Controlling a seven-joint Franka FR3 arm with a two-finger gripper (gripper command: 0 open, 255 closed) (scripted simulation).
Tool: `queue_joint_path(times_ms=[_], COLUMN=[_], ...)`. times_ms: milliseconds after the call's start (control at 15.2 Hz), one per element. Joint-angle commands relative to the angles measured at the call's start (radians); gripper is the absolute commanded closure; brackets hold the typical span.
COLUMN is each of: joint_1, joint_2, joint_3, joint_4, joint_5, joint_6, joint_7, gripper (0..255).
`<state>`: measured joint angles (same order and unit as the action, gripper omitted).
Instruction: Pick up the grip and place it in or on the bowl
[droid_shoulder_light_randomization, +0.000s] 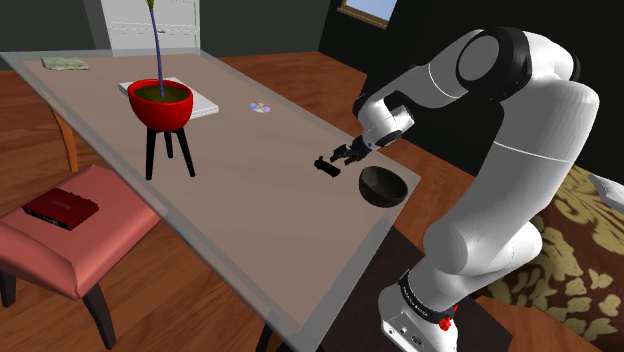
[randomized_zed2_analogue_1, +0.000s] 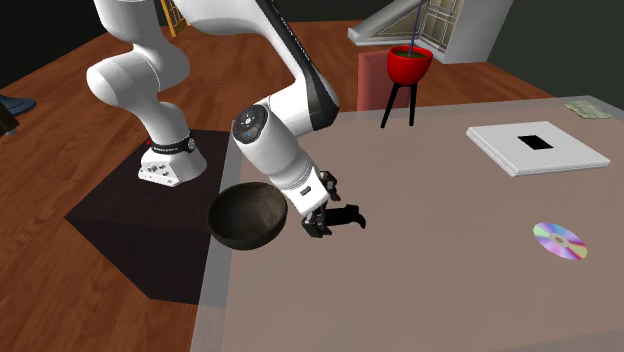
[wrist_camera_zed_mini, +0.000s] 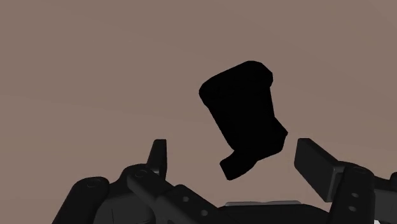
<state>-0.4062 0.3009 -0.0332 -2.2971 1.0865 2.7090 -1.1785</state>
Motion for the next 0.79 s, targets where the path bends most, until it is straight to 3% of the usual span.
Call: queue_joint_path(times_ms=[0, 594, 660, 726], joint_1=[0.0, 0.0, 0.0, 0.078], joint_2=[0.0, 0.0, 0.0, 0.013], joint_3=[0.0, 0.0, 0.0, -0.054], joint_4=[0.0, 0.0, 0.0, 0.037], joint_5=[0.0, 0.0, 0.0, -0.281], joint_6=[0.0, 0.0, 0.0, -0.029], joint_7=[0.0, 0.0, 0.0, 0.217], gripper=[255, 255, 0, 0])
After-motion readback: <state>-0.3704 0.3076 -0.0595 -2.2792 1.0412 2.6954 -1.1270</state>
